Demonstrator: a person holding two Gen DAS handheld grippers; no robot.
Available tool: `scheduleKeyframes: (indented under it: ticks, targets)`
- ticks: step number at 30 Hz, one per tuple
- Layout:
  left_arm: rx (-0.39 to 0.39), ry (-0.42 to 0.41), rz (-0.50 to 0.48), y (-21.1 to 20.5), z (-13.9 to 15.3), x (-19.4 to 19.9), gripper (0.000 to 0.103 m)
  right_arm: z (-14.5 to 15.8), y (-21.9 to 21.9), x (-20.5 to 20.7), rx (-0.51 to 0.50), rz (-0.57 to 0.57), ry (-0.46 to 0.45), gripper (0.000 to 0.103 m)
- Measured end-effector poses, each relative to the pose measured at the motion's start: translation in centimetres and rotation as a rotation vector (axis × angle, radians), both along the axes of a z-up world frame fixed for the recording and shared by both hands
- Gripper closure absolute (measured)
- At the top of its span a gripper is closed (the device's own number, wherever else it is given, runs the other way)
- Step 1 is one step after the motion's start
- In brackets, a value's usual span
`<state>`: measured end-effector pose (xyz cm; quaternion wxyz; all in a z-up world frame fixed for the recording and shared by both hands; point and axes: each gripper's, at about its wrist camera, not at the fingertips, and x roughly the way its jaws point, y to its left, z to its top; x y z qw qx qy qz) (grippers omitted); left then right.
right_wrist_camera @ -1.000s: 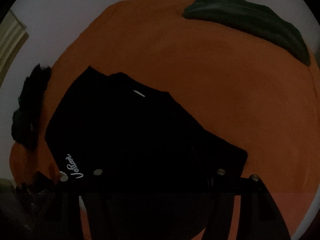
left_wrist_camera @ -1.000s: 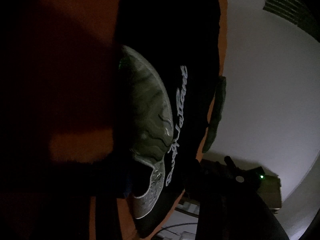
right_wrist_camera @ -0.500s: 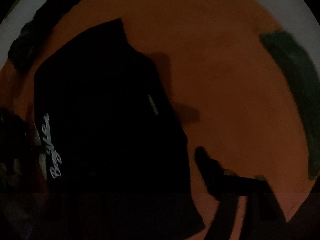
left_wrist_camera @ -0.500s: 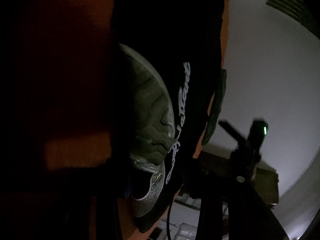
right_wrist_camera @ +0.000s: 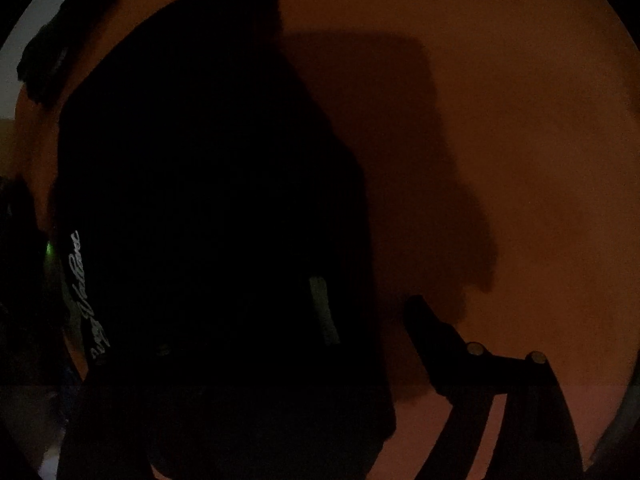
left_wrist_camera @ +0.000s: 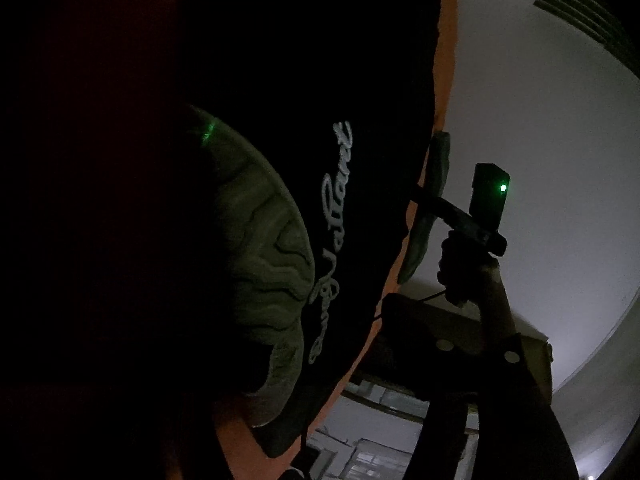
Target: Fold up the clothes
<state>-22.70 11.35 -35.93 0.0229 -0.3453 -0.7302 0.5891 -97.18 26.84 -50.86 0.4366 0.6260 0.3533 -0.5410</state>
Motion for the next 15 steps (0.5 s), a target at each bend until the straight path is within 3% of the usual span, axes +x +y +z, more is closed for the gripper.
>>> scheduleKeyframes:
  ticks: [1,2,3,5,7,8,10,12,13,14,15]
  targets:
    - [0.012,0.002,0.025,2.8,0.4,-1.5,0.036,0.0,0.0,0.0,0.001,0.011,-0.009,0.033]
    - [0.021,-0.002,0.048,2.9,0.4,0.2,0.036,0.1,0.0,-0.1,0.001,0.022,-0.018,0.046]
    - [0.031,-0.006,0.072,2.9,0.3,2.1,0.039,0.1,0.0,-0.1,0.002,0.034,-0.027,0.049]
    - [0.049,-0.014,0.119,2.8,0.1,5.9,0.05,0.2,-0.1,-0.1,0.004,0.056,-0.045,0.071]
    - [0.009,-0.031,0.122,3.4,0.5,6.6,0.077,0.2,-0.1,-0.2,0.005,0.078,-0.063,0.091]
    - [-0.012,-0.04,0.123,3.6,0.7,6.9,0.08,0.5,0.0,-0.3,-0.002,0.083,-0.067,0.093]
    - [-0.025,-0.039,0.119,4.1,0.5,7.4,0.081,0.2,0.2,-0.9,0.019,0.062,-0.071,0.093]
    - [-0.019,-0.024,0.108,4.6,0.3,7.3,0.082,-0.1,0.4,-1.5,0.041,0.04,-0.074,0.076]
    - [-0.018,-0.02,0.105,4.5,0.3,7.6,0.082,-0.5,0.4,-1.7,0.063,0.031,-0.076,0.057]
    - [-0.016,-0.015,0.102,4.5,0.3,7.8,0.081,-1.0,0.5,-2.0,0.085,0.023,-0.079,0.047]
    - [-0.015,-0.011,0.099,4.5,0.3,8.1,0.081,-1.1,0.5,-2.0,0.089,0.022,-0.083,0.046]
